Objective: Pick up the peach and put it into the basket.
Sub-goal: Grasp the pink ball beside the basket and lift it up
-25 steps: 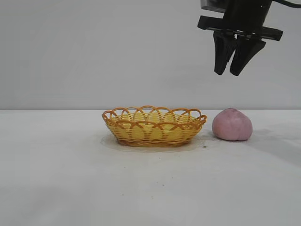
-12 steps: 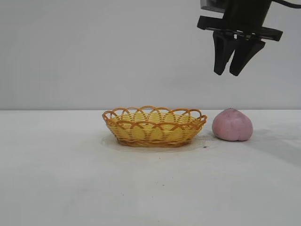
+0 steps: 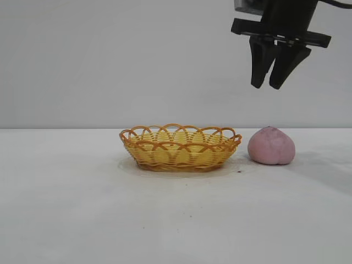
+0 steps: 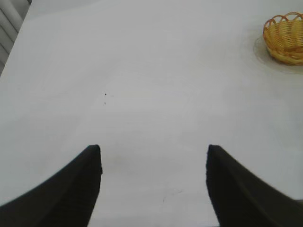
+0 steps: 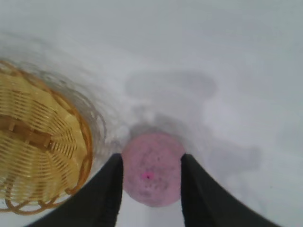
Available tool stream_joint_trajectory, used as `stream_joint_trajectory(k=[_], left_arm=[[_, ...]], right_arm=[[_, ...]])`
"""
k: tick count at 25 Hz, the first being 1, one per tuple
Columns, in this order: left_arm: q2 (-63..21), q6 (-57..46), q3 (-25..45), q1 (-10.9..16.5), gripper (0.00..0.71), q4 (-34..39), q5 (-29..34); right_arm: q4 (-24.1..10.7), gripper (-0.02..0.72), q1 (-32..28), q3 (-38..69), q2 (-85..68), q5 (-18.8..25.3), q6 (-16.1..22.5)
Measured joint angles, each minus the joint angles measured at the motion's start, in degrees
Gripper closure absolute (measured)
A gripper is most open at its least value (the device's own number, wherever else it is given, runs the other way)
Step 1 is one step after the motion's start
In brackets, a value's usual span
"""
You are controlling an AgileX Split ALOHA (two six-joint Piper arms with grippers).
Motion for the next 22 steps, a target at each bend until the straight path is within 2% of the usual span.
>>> stream_joint_trajectory(k=[3, 9, 12, 14, 15, 18, 22], left_arm=[[0.0, 0.1, 0.0, 0.0, 0.255, 0.0, 0.0], [-0.1, 0.1, 0.0, 0.0, 0.255, -2.0, 0.0], [-0.1, 0.1, 0.0, 0.0, 0.255, -2.6, 0.0], [-0.1, 0.1, 0.0, 0.0, 0.255, -2.7, 0.0], [-0.1, 0.1, 0.0, 0.0, 0.255, -2.7, 0.0], [-0.1, 0.1, 0.0, 0.0, 0.255, -2.7, 0.0], [-0.1, 0.1, 0.0, 0.0, 0.255, -2.7, 0.0]], right_arm=[[-0.7, 0.463, 0.0, 0.0, 2.4, 1.5, 0.3], [-1.4, 0.463, 0.0, 0.0, 7.6, 1.8, 1.3], [-6.0, 0.626, 0.5, 0.0, 8.7, 1.8, 2.7], [-7.8, 0.703, 0.7, 0.0, 7.5, 1.7, 3.3], [-7.9, 0.703, 1.0, 0.0, 6.6, 1.6, 3.3], [-7.2, 0.703, 2.1, 0.0, 2.5, 1.0, 2.9], [-3.3, 0.703, 4.4, 0.0, -2.6, -1.3, 0.3]])
